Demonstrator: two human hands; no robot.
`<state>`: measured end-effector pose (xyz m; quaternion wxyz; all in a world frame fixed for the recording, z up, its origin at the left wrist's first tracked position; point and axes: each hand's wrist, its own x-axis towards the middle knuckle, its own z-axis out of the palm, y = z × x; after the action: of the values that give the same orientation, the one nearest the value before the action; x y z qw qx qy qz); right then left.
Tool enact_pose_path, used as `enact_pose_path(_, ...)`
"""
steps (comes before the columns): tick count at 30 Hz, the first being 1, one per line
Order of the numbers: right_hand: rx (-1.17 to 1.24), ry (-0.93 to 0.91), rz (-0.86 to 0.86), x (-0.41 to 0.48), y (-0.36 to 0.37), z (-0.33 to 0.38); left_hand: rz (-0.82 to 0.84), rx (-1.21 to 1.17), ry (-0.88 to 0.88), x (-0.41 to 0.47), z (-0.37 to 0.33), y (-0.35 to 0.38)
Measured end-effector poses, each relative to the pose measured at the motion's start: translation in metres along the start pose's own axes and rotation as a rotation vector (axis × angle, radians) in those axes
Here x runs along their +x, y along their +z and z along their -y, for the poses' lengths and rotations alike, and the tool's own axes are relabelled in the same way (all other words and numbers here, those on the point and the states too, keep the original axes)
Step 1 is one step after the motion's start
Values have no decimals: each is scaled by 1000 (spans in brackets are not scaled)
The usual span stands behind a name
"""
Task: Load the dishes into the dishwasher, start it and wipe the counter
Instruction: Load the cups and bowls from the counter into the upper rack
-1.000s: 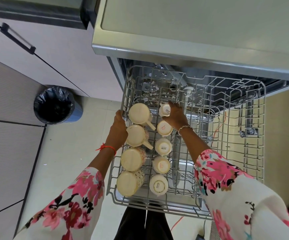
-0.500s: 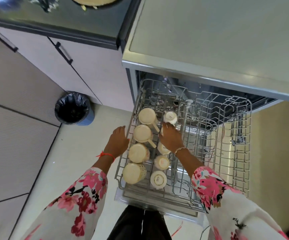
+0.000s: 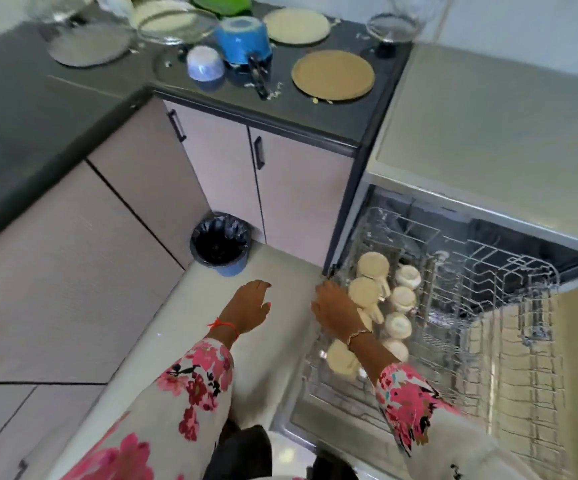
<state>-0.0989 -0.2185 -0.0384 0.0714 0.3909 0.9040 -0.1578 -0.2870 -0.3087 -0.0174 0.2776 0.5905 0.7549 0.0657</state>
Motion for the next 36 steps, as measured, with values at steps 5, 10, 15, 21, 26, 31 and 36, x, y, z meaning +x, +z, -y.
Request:
enact_pose_path(5,67,57,52,52,-4,81,-7,45,4,-8,86,-53)
enact_pose_path(10,138,85,81,103,-19,145,-47,32,35,-7,155,-107)
enact_pose_path(15,193,42,-3,165,-56,180,-127,-12,13,22,196,-161)
enact_pose_path(21,186,-51,-154,266,-110,196,-230,-43,20,96,228,-236)
enact_pose_path(26,219,-117,-250,368,-166,206,-364,-66,32,170,258,-305)
enact_pose_path(31,184,-231,-385,456,-228,212,-460,-48,16,234,283,-372)
enact_pose_path(36,264,-234,-477,536,-283,218,-530,-50,-33,289,314,-416)
